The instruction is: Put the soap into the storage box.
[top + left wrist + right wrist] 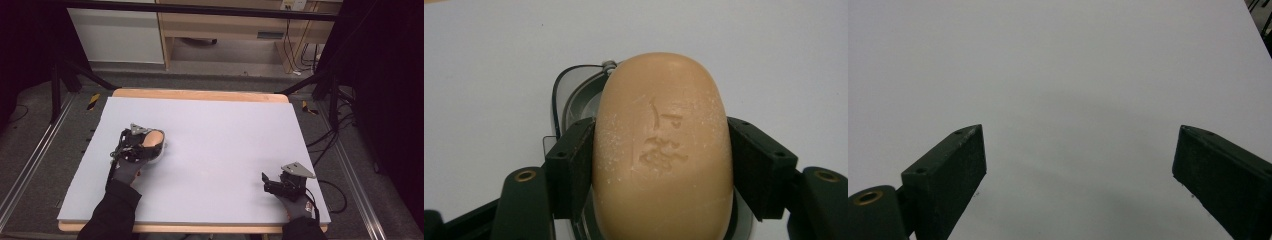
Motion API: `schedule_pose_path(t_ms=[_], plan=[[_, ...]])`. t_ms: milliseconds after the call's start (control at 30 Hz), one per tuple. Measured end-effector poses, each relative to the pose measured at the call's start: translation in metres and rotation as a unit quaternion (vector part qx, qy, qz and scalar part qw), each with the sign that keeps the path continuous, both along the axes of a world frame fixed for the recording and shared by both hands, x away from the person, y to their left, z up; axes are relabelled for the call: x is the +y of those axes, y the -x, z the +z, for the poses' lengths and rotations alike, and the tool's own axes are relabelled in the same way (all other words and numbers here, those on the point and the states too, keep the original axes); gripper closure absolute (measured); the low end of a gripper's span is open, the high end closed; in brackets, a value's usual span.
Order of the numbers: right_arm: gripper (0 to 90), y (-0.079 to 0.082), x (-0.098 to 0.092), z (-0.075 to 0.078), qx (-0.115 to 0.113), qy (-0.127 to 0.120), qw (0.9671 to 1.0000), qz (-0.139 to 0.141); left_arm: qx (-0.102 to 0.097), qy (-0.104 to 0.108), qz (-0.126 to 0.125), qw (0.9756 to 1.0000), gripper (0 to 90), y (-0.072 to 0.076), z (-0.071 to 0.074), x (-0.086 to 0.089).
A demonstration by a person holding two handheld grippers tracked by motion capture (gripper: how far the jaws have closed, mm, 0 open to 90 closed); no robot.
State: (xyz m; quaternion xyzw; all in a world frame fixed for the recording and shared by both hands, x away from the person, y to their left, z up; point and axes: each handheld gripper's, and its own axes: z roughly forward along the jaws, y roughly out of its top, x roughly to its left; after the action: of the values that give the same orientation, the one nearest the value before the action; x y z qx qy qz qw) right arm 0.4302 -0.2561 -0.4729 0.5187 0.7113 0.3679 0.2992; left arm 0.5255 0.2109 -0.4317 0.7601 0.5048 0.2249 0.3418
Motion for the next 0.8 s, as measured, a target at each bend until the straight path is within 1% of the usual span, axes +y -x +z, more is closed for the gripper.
schedule_pose_path(t_ms=[100, 233, 333, 400, 433, 467, 567, 800], plan=[[7.2, 0.0004, 0.0000, 0.0003, 0.001, -0.002, 1.0000, -0.001, -0.002, 0.000, 0.000, 1.0000, 31.6, 0.0003, -0.0004, -0.0001], [7.2, 0.0002, 0.0000, 0.0001, 0.000, 0.000, 1.0000, 0.000, 0.001, 0.006, 0.001, 1.0000, 31.4, 0.0002, -0.0008, 0.0008], [7.2, 0.0001, 0.0003, 0.0000, 0.001, 0.000, 1.0000, 0.001, -0.001, 0.003, 0.002, 1.0000, 31.6, 0.0007, -0.0012, -0.0009], [7.2, 0.0000, 0.0001, -0.0002, 0.001, 0.001, 1.0000, 0.001, -0.004, -0.008, 0.005, 0.9999, 33.9, 0.0013, -0.0017, -0.0025], [7.2, 0.0000, 0.0001, -0.0002, 0.001, 0.001, 1.0000, 0.001, -0.004, -0.008, 0.005, 0.9999, 33.1, 0.0013, -0.0017, -0.0025], [7.2, 0.0001, 0.0002, 0.0000, 0.001, 0.000, 1.0000, 0.001, -0.008, -0.013, 0.009, 0.9998, 32.4, 0.0019, -0.0008, -0.0022], [7.2, -0.0001, 0.0004, -0.0002, 0.002, 0.000, 1.0000, 0.001, -0.007, -0.006, 0.010, 0.9999, 32.2, 0.0016, -0.0009, 0.0000], [7.2, 0.0000, 0.0004, -0.0002, 0.002, 0.000, 1.0000, 0.001, -0.010, -0.009, 0.009, 0.9999, 31.8, 0.0020, -0.0007, -0.0001]])
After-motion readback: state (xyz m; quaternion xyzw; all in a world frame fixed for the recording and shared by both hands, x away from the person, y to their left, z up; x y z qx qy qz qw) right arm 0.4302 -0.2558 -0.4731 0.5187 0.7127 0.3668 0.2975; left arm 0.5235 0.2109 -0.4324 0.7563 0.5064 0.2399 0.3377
